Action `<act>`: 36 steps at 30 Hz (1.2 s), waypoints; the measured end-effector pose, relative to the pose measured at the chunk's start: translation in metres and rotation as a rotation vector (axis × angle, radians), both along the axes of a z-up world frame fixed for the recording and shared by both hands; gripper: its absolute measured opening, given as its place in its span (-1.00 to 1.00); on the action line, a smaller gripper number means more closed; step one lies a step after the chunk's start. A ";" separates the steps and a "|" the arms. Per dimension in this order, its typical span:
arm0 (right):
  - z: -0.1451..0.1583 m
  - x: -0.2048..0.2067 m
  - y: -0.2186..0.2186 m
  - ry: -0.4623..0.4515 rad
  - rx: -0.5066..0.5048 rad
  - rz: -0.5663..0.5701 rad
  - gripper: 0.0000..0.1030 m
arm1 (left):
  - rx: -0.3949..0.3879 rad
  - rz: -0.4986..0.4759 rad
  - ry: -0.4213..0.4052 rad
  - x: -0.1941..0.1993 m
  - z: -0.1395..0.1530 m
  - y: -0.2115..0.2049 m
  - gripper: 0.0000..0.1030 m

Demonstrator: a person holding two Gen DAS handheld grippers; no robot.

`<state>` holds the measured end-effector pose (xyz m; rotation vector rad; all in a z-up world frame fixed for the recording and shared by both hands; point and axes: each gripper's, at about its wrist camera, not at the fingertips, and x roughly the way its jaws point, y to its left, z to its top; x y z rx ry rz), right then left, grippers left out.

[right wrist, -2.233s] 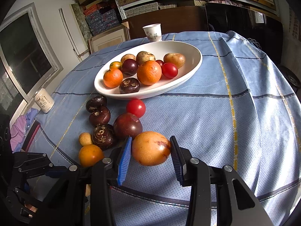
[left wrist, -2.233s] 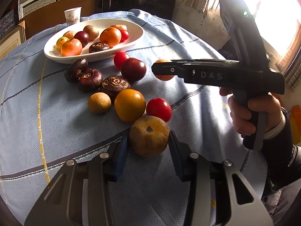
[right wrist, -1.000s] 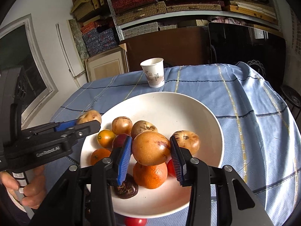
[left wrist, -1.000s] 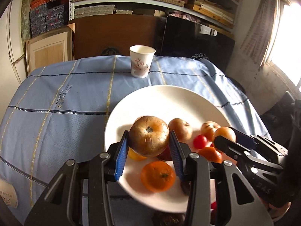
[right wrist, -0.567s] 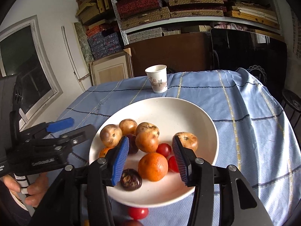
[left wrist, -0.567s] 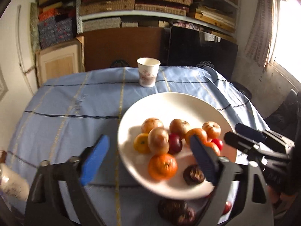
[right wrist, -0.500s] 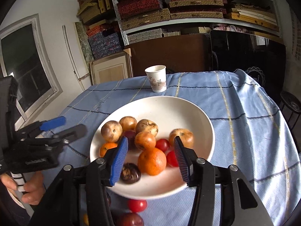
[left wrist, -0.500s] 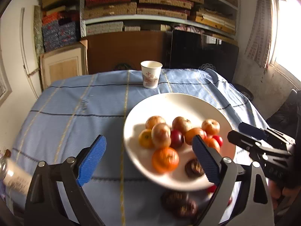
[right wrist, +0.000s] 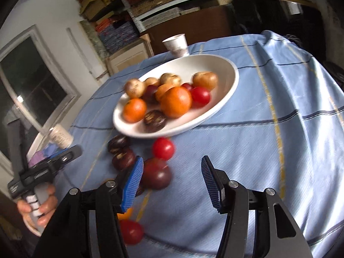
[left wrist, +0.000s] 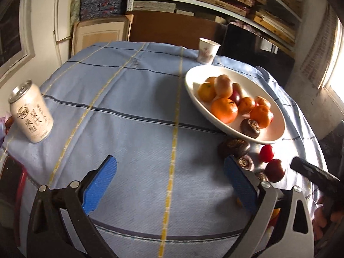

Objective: Organize fruits
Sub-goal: 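Reach the right tool to a red tomato and grasp it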

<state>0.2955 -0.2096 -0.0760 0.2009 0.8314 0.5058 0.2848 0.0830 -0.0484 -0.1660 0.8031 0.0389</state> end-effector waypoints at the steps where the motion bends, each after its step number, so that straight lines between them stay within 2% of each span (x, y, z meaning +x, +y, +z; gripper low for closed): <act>1: 0.001 -0.006 0.005 -0.015 -0.020 0.025 0.10 | 0.000 0.004 -0.003 -0.001 0.000 0.002 0.91; 4: 0.002 -0.020 0.018 -0.048 -0.083 0.077 0.11 | -0.015 0.006 0.001 -0.001 0.001 0.003 0.91; 9: 0.002 -0.038 0.032 -0.040 -0.105 0.194 0.11 | -0.013 -0.002 0.011 0.001 0.003 0.001 0.91; 15: -0.001 -0.059 0.044 -0.052 -0.170 0.283 0.11 | -0.009 0.006 0.014 0.001 0.002 0.001 0.91; 19: -0.007 -0.064 0.050 -0.051 -0.231 0.294 0.11 | -0.008 0.013 0.019 0.002 0.001 0.003 0.91; 28: -0.014 -0.067 0.057 -0.050 -0.293 0.307 0.10 | 0.001 0.002 0.019 0.003 0.001 0.001 0.91; 36: -0.019 -0.066 0.056 -0.036 -0.307 0.307 -0.14 | -0.002 0.005 0.021 0.003 0.001 0.001 0.91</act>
